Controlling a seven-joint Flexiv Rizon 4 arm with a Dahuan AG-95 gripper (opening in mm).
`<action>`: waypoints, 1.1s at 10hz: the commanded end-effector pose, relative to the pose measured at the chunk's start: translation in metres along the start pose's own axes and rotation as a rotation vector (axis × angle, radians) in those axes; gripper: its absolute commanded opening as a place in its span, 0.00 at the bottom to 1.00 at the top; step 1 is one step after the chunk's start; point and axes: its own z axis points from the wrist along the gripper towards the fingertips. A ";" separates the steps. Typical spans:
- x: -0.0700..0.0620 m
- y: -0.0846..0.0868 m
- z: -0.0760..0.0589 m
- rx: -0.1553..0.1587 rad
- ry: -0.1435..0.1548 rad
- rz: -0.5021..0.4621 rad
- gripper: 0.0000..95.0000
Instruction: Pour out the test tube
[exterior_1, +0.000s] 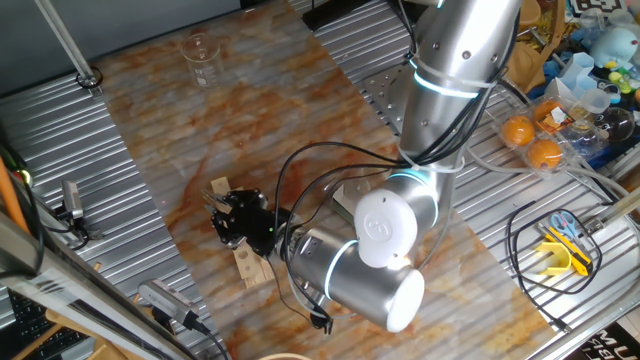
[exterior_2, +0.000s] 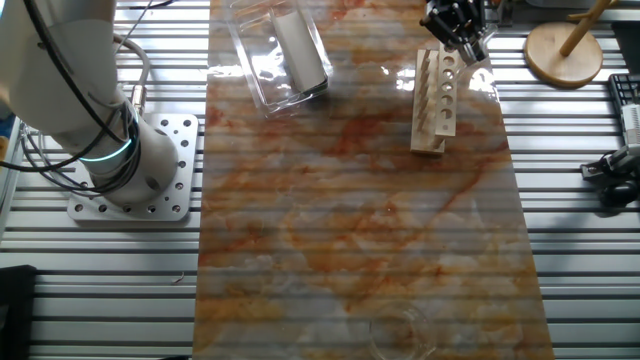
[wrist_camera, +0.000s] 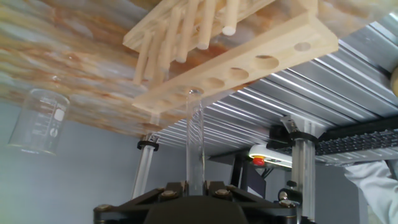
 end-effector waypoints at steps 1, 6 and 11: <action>-0.001 0.002 0.001 0.002 -0.003 0.002 0.00; -0.008 0.003 0.005 -0.001 -0.002 0.024 0.00; -0.022 0.001 0.004 -0.012 0.013 0.030 0.00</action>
